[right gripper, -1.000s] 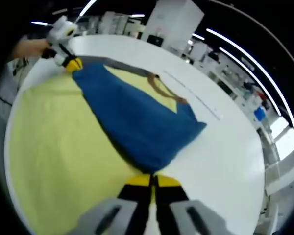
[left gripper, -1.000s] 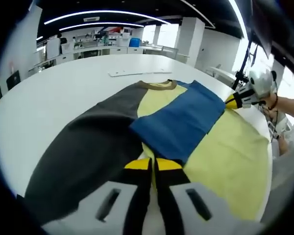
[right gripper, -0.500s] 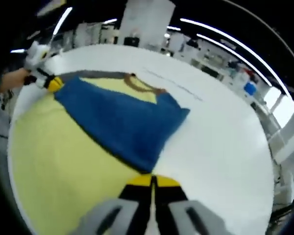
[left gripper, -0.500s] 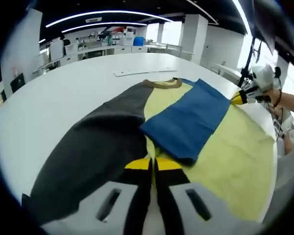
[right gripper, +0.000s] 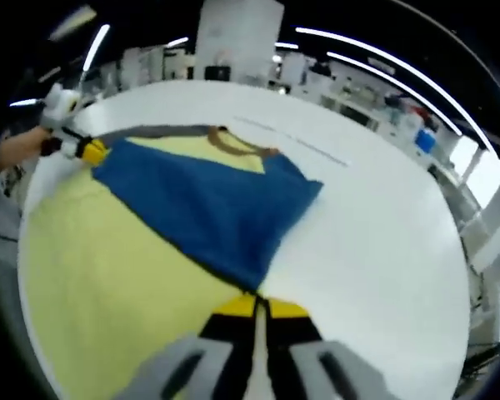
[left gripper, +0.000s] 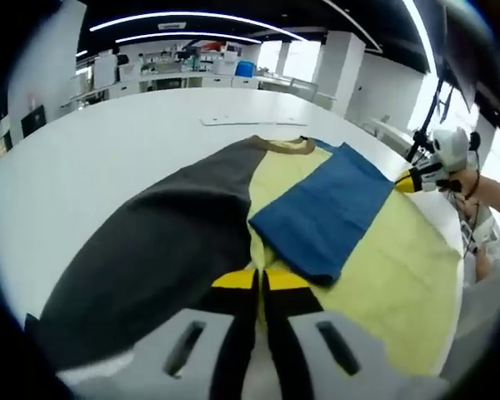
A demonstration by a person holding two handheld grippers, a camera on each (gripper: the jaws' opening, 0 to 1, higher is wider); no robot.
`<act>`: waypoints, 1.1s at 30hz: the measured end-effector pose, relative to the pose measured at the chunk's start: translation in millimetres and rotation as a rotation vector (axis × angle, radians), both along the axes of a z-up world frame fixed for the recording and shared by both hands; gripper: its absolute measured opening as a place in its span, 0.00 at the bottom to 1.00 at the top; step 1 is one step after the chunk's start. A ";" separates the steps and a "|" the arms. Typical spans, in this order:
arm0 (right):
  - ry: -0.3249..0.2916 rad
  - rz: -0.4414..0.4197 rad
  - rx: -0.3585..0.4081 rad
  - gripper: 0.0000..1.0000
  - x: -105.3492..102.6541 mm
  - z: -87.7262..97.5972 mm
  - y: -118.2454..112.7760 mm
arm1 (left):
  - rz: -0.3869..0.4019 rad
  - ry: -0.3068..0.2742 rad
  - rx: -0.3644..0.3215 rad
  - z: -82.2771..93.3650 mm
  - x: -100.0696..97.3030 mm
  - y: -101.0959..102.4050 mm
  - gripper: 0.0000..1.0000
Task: Fold the garment on the visible template until the final outline fits inside the template.
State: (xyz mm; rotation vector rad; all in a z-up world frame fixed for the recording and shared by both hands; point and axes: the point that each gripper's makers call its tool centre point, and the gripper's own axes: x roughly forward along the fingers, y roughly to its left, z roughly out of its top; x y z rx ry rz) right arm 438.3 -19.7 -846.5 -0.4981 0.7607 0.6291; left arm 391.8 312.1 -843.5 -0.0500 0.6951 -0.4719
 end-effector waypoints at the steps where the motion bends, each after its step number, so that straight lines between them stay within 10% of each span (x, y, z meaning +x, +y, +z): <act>1: -0.002 0.008 -0.004 0.00 -2.5 1.2 2.2 | 0.000 -0.001 0.001 0.0 -0.3 -0.5 0.00; 27: 0.016 -0.002 -0.093 0.00 5.6 -1.4 -13.1 | -0.069 -0.022 0.105 3.2 -16.6 -9.8 0.00; 33: 0.048 -0.065 0.021 0.00 3.1 -0.9 -9.6 | -0.082 -0.045 0.131 5.0 -16.2 -9.1 0.01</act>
